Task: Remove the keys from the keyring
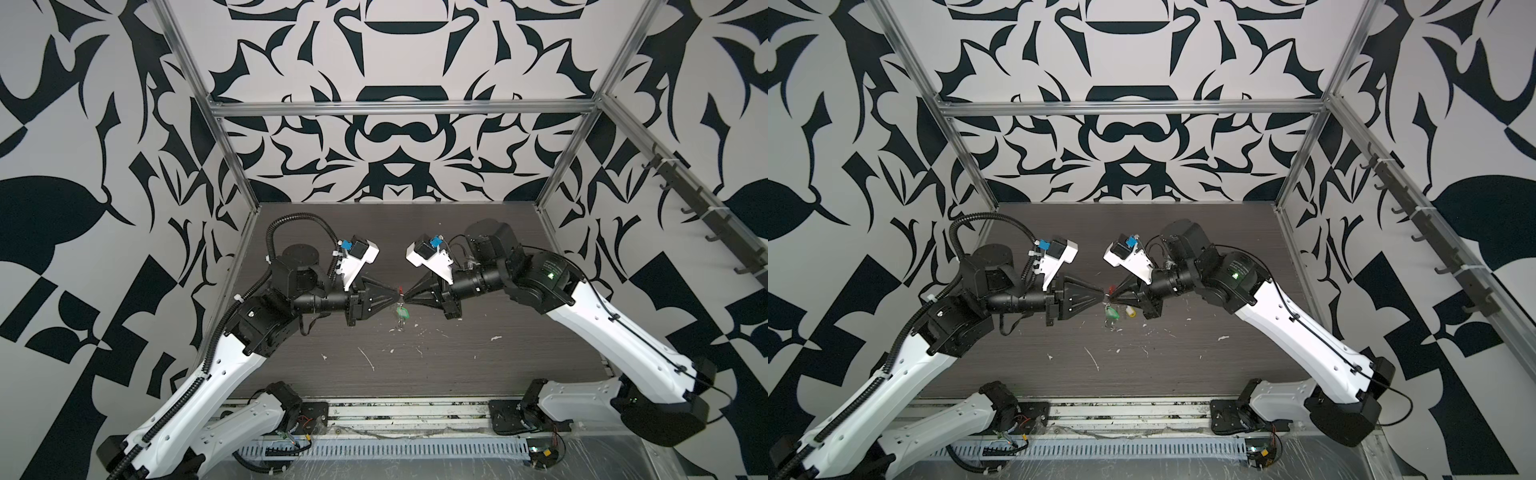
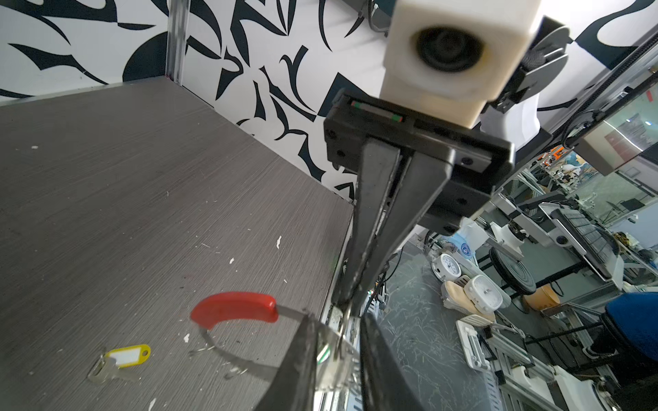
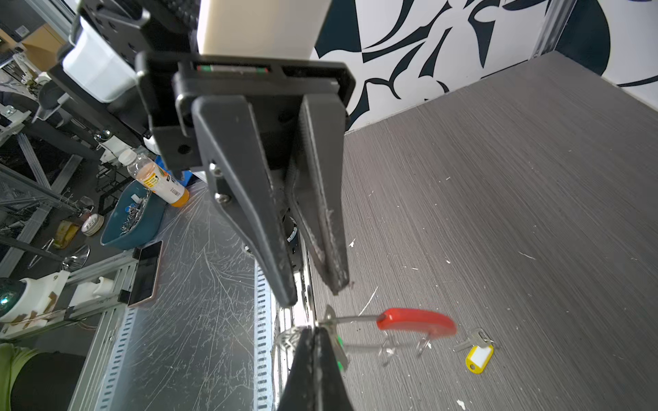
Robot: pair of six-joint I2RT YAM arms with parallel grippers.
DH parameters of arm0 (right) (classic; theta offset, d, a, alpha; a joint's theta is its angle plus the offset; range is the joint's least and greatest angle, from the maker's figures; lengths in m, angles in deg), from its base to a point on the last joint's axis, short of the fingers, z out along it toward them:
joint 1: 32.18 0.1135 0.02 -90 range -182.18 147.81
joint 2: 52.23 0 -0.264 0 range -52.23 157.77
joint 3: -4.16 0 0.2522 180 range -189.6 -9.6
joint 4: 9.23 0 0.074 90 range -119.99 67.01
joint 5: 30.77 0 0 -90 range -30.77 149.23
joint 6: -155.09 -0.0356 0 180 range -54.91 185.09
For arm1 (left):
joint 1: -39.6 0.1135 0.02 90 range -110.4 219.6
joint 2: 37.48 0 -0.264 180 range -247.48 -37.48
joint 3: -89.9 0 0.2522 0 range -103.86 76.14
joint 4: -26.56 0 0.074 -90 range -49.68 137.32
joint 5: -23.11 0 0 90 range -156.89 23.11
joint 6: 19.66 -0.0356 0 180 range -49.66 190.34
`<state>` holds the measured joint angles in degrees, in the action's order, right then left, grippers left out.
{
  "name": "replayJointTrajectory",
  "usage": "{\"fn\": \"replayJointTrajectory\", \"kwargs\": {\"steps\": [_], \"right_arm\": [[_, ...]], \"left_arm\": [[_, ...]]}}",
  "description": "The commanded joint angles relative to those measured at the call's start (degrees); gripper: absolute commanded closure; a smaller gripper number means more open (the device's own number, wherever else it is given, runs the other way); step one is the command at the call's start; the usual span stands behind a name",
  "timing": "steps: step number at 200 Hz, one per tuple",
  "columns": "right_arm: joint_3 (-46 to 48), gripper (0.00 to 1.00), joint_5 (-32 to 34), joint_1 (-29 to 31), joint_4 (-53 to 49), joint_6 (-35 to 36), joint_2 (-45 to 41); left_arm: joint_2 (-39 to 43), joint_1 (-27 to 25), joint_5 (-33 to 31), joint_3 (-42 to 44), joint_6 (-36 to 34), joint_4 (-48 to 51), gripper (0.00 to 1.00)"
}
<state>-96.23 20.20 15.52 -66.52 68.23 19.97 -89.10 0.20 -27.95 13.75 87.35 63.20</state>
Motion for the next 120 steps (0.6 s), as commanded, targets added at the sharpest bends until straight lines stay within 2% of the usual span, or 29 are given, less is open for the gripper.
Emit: {"fn": "replayJointTrajectory", "kwargs": {"steps": [1,22,80,105,120], "right_arm": [[-3.05,1.0,0.19,-0.13,0.09,0.91,-0.18],[-3.76,1.0,0.13,-0.13,-0.31,1.03,0.43],[-3.99,1.0,-0.2,-0.11,1.2,-0.02,0.74],[-1.48,1.0,1.26,-0.08,5.71,-2.07,-1.22],[1.4,0.85,2.44,-0.07,10.39,-3.91,-3.48]], "left_arm": [[-0.37,-0.15,1.67,-2.42,-1.61,3.4,0.75],[-0.86,-0.15,1.93,-2.75,-1.98,4.05,0.76],[0.32,-0.17,0.03,-1.46,-1.22,1.0,1.0],[1.78,-0.24,-1.67,0.65,0.18,-2.67,1.0],[3.1,-0.22,-2.91,2.28,1.27,-5.54,1.0]]}}
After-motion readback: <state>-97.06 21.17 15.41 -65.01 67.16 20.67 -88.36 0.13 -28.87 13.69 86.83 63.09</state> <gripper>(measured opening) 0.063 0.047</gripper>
